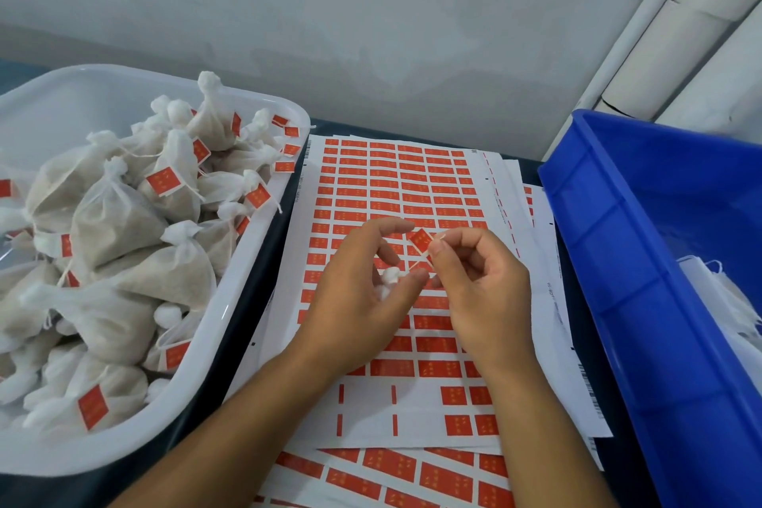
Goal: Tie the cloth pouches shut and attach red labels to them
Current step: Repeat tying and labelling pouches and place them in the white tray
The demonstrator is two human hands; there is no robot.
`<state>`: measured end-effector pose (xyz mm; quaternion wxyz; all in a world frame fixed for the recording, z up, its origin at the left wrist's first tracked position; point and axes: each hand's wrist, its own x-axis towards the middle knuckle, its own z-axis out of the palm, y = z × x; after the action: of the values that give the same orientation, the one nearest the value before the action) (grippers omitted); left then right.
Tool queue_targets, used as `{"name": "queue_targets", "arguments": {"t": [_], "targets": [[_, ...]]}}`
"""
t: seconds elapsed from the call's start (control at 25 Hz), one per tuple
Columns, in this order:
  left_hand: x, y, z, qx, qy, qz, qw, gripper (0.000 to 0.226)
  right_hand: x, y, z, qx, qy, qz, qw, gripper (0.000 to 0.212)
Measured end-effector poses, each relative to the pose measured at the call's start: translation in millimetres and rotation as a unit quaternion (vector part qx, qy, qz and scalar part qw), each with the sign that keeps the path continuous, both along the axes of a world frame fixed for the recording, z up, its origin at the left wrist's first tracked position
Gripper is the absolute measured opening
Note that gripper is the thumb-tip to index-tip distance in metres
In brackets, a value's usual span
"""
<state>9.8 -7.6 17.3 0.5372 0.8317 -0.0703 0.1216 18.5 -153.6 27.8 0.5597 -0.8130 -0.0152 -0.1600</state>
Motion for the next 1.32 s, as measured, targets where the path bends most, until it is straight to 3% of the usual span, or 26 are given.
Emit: {"name": "queue_targets", "arguments": {"t": [0.12,0.24,0.56,0.72,0.88,1.0,1.32], "targets": [[-2.3,-2.5,2.0,-0.011,-0.063,0.057,0.996,0.027,0.2,1.6,1.1,0.034,0.001,-0.004,0.999,0.016],[-2.3,-3.7,-0.4,0.038,-0.103,0.086,0.99,0.015,-0.6,1.8,1.8,0.052,-0.009,-0.002,0.999,0.02],[-0.6,-1.2,-6.6,0.058,-0.111,0.106,0.986,0.028,-3.1,1.0,3.8,0.052,-0.032,0.023,0.998,0.019],[-1.0,-1.2,-3.7,0.043,-0.095,0.109,0.989,0.024,-2.0,-0.3,1.0,0.039,-0.034,0.03,0.998,0.017],[-2.2,-1.3,0.3,0.001,-0.053,0.104,0.993,0.005,-0.4,-0.6,3.9,0.001,-0.021,0.053,0.998,0.024],[0.0,-1.1,2.4,-0.014,-0.024,0.108,0.994,0.02,-0.2,-0.8,5.7,-0.025,0.008,0.088,0.996,0.028],[0.8,-2.4,0.0,-0.031,0.003,0.053,0.998,0.008,-2.1,0.6,4.5,-0.013,0.004,0.08,0.997,0.02]]}}
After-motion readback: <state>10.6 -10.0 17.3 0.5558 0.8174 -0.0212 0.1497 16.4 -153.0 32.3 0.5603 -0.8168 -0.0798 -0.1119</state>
